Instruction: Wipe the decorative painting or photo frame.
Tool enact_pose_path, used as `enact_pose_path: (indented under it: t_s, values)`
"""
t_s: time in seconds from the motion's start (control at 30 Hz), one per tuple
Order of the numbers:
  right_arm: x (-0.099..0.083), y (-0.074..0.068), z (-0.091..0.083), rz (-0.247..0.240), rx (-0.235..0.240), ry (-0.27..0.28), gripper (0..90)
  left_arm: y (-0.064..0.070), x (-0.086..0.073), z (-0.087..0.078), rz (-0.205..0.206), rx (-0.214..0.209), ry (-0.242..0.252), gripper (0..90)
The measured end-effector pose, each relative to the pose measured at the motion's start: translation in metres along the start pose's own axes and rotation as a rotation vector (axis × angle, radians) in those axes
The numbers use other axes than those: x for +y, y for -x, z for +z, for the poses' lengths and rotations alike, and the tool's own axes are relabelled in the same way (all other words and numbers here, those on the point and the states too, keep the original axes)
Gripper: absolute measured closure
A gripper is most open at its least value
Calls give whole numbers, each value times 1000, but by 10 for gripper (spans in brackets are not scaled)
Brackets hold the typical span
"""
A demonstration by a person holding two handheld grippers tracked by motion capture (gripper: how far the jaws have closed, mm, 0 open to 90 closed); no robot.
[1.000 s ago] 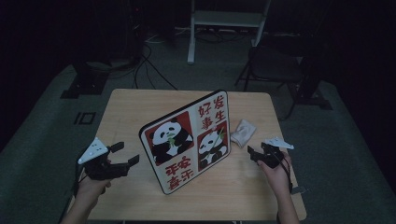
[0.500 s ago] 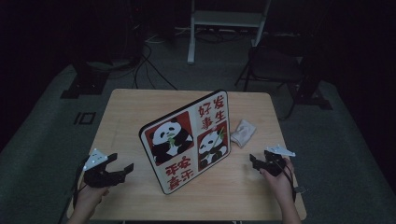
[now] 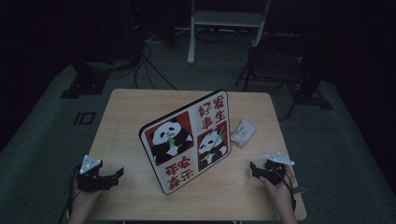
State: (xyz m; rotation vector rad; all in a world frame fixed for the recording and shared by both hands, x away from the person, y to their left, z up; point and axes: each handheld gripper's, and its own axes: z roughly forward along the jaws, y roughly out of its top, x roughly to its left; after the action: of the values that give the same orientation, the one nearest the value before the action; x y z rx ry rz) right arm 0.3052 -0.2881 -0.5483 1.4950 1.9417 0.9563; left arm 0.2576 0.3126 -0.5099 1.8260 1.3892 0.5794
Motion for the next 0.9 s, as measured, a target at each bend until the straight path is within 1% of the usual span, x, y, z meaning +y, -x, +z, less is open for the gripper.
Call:
enact_pose_path:
  t_s: [0.03, 0.1, 0.13, 0.17, 0.2, 0.23, 0.27, 0.3, 0.33, 0.37, 0.4, 0.43, 0.47, 0.5, 0.6, 0.63, 0.67, 0.7, 0.73, 0.77, 0.8, 0.83, 0.87, 0.9]
  values:
    - [-4, 0, 0, 5, -12, -7, 189, -2, -4, 2, -16, -4, -15, 45]
    - [-5, 0, 0, 8, -15, -7, 189, -2, -7, 4, -17, -10, -17, 45]
    - [-6, 0, -2, 15, -27, -11, 188, -3, -9, 5, -18, -13, -26, 45]
    - [-8, 1, -5, 25, -42, -4, 182, -3, -12, 7, -25, -8, -36, 45]
    - [-8, 1, -5, 25, -42, -4, 182, -3, -12, 7, -25, -8, -36, 45]
    - [-11, 2, -7, 35, -57, -16, 181, -3, -14, 8, -25, 14, -46, 45]
    - [-11, 3, -7, 36, -67, -17, 181, -3, -14, 8, -25, 14, -46, 45]
    - [-12, 4, -9, 47, -77, -19, 181, -3, -16, 8, -26, 43, -43, 44]
    - [-12, 4, -9, 47, -77, -19, 181, -3, -16, 8, -26, 43, -43, 45]
    - [-14, 5, -10, 57, -79, -27, 181, -5, -17, 8, -39, 69, -45, 45]
    - [-14, 5, -10, 57, -79, -27, 181, -5, -17, 8, -39, 69, -45, 44]
    - [-15, 5, -11, 61, -83, -36, 183, -6, -20, 9, -48, 95, -41, 44]
    - [-15, 5, -11, 61, -83, -36, 183, -6, -20, 9, -48, 95, -41, 45]
    - [-16, 6, -12, 56, -91, -48, 183, -7, -23, 8, -69, 128, -28, 45]
    - [-17, 7, -12, 60, -101, -64, 184, -8, -25, 9, -80, 134, -40, 45]
    - [-17, 8, -13, 77, -104, -66, 184, -8, -27, 11, -81, 133, -59, 44]
    - [-17, 8, -13, 77, -104, -66, 184, -8, -27, 11, -81, 133, -59, 44]
    - [-17, 8, -13, 79, -105, -67, 183, -6, -28, 14, -65, 152, -80, 45]
    - [-17, 8, -13, 79, -105, -67, 183, -6, -28, 14, -65, 152, -80, 44]
    - [-17, 8, -12, 80, -106, -67, 176, -7, -29, 16, -83, 156, -91, 44]
    - [-17, 8, -12, 80, -106, -67, 176, -7, -29, 16, -83, 156, -91, 45]
    - [-17, 8, -12, 82, -107, -68, 173, -9, -30, 18, -79, 174, -102, 44]
    - [-17, 8, -12, 82, -107, -68, 173, -9, -30, 18, -79, 174, -102, 44]
    - [-17, 8, -12, 82, -108, -68, 170, -11, -31, 20, -97, 182, -108, 44]
